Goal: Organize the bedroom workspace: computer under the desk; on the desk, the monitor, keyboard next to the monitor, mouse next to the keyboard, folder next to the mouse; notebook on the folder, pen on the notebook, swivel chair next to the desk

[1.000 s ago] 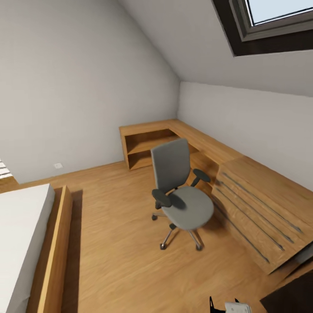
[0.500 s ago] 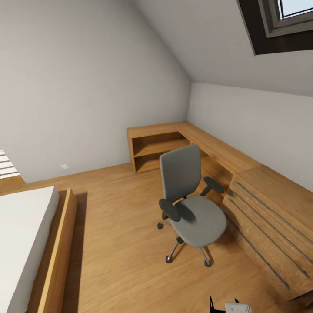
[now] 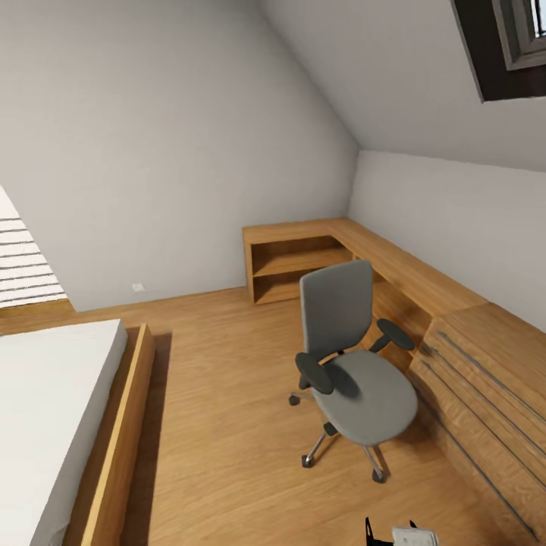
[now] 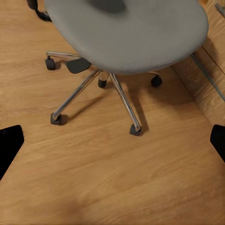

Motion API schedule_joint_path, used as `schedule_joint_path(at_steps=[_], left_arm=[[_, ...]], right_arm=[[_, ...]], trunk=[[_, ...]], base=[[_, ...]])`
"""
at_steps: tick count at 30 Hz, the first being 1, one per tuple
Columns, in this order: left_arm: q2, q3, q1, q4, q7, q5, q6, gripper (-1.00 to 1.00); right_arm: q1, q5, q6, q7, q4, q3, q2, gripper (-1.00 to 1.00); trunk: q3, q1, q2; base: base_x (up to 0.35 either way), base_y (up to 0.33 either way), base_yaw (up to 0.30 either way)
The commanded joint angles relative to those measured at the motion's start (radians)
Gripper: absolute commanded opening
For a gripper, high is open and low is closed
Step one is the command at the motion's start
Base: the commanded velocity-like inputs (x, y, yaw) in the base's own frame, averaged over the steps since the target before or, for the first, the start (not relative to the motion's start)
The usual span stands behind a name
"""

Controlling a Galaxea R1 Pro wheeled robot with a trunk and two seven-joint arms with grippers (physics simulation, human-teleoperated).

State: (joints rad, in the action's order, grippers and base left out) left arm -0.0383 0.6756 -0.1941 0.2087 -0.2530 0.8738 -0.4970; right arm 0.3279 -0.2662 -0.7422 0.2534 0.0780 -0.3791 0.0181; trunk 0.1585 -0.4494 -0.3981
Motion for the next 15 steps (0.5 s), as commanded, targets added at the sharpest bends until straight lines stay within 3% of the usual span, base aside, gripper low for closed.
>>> schedule_joint_path(at_steps=[1,15], left_arm=[[-0.001,0.009,-0.001,0.002,-0.009,0.003,-0.003,1.0],[0.0,0.009,-0.001,0.002,-0.01,0.002,-0.007,1.0]], right_arm=[[0.0,-0.006,-0.002,0.004,0.0,-0.009,0.0,1.0],[0.0,-0.004,0.0,0.003,0.0,-0.01,0.0,1.0]], trunk=[[0.001,-0.001,-0.002],[0.001,-0.001,-0.002]], base=[[0.001,0.0,0.215],[0.0,0.0,0.272]])
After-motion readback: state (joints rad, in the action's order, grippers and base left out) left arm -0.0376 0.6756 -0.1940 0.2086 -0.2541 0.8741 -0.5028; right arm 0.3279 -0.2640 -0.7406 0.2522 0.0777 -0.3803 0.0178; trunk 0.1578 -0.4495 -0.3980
